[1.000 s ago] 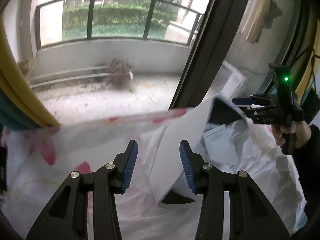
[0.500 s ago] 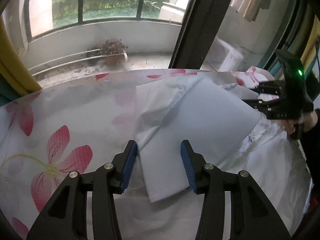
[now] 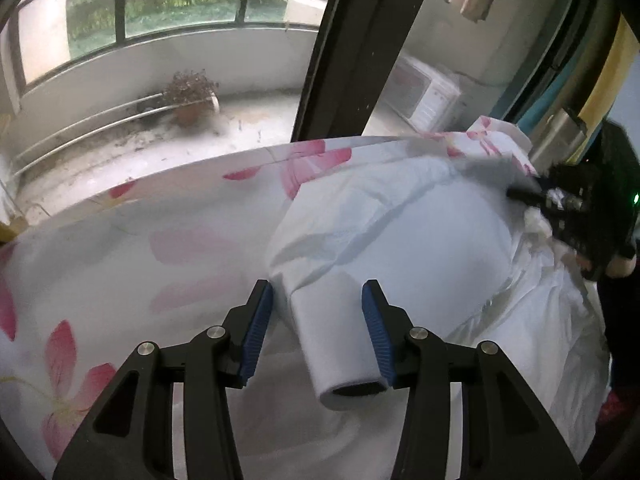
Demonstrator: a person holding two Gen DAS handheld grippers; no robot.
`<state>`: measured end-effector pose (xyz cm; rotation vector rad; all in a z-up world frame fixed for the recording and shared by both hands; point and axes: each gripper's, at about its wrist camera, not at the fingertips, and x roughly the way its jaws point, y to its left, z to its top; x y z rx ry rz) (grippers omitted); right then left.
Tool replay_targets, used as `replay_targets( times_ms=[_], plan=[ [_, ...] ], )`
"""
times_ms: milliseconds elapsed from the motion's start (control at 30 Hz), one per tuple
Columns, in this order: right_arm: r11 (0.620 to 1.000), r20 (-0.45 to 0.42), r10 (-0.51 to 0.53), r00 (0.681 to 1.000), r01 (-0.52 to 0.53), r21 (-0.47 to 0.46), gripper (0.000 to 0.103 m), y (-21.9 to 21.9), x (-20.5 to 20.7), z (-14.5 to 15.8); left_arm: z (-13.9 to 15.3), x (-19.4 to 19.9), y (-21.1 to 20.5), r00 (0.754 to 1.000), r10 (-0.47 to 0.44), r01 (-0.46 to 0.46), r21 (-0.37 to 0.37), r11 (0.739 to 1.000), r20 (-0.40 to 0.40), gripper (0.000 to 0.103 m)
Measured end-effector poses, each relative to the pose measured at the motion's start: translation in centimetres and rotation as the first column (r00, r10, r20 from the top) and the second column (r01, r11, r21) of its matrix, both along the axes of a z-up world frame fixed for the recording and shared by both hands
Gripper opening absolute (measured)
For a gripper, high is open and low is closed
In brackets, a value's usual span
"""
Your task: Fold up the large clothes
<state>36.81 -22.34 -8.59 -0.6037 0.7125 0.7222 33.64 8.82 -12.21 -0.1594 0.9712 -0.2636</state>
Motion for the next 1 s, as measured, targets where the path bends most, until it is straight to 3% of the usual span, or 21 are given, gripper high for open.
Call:
replay_targets(
  times_ms=[100, 133, 233, 267, 367, 467, 500, 533, 600, 700, 767, 900, 1000],
  plan=[
    [0.998, -0.144, 0.014, 0.989, -0.005, 0.063, 0.027, -1.1, 0.9, -0.4, 0.1, 0.1, -0.3, 1.0, -0.014, 0.014, 0.02, 1.0, -0.001, 0.049],
    [0.995, -0.203, 0.016, 0.979, 0.004, 0.095, 0.031, -1.5, 1.5, -0.4, 0.2, 0.0, -0.4, 1.0, -0.024, 0.024, 0.025, 0.999, -0.003, 0.039],
    [0.982, -0.388, 0.028, 0.921, 0.048, 0.185, 0.037, -2.8, 4.4, -0.6, 0.6, -0.3, -0.5, 0.999, -0.051, 0.051, 0.029, 0.998, 0.001, 0.028],
    [0.979, -0.404, 0.027, 0.914, 0.058, 0.197, 0.037, -2.9, 4.8, -0.8, 0.8, -0.4, -0.5, 0.998, -0.053, 0.052, 0.039, 0.998, 0.021, 0.019],
    [0.982, -0.421, 0.039, 0.906, 0.044, 0.184, 0.037, -2.2, 5.4, -1.2, 2.2, -1.0, -0.5, 0.993, -0.04, 0.035, 0.053, 0.998, 0.107, 0.014],
    [0.992, -0.318, 0.049, 0.947, -0.008, 0.127, 0.034, -0.4, 3.7, -1.1, 3.7, -1.8, -1.3, 0.977, -0.049, 0.023, 0.125, 0.992, 0.206, 0.012],
    [0.993, -0.271, 0.066, 0.96, -0.036, 0.116, 0.027, 0.3, 2.9, -0.9, 4.1, -2.0, -1.5, 0.972, -0.061, 0.03, 0.137, 0.99, 0.228, 0.012],
    [0.994, -0.2, 0.073, 0.977, -0.055, 0.095, 0.017, 0.8, 1.8, -0.6, 4.4, -2.2, -1.8, 0.966, -0.075, 0.039, 0.148, 0.988, 0.246, 0.012],
    [0.997, -0.061, 0.074, 0.995, -0.072, 0.027, 0.016, 1.5, 0.2, -0.1, 5.0, -3.0, -2.3, 0.954, -0.099, 0.046, 0.188, 0.981, 0.282, 0.012],
    [0.993, 0.155, 0.103, 0.983, -0.093, -0.067, 0.016, 2.5, -2.9, -0.1, 5.4, -4.4, -2.6, 0.941, -0.106, 0.045, 0.194, 0.98, 0.32, 0.013],
    [0.988, 0.235, 0.126, 0.964, -0.101, -0.116, 0.016, 2.8, -4.8, -0.7, 5.1, -5.2, -2.6, 0.94, -0.099, 0.036, 0.194, 0.98, 0.325, 0.013],
    [0.988, 0.342, 0.119, 0.932, -0.079, -0.131, 0.016, 2.3, -7.3, -0.9, 4.5, -6.6, -2.8, 0.943, -0.104, 0.045, 0.19, 0.981, 0.315, 0.013],
    [0.995, 0.348, 0.09, 0.933, -0.069, -0.071, 0.017, 1.2, -8.6, -0.1, 4.9, -8.1, -2.8, 0.937, -0.102, 0.047, 0.168, 0.985, 0.334, 0.013]
  ],
)
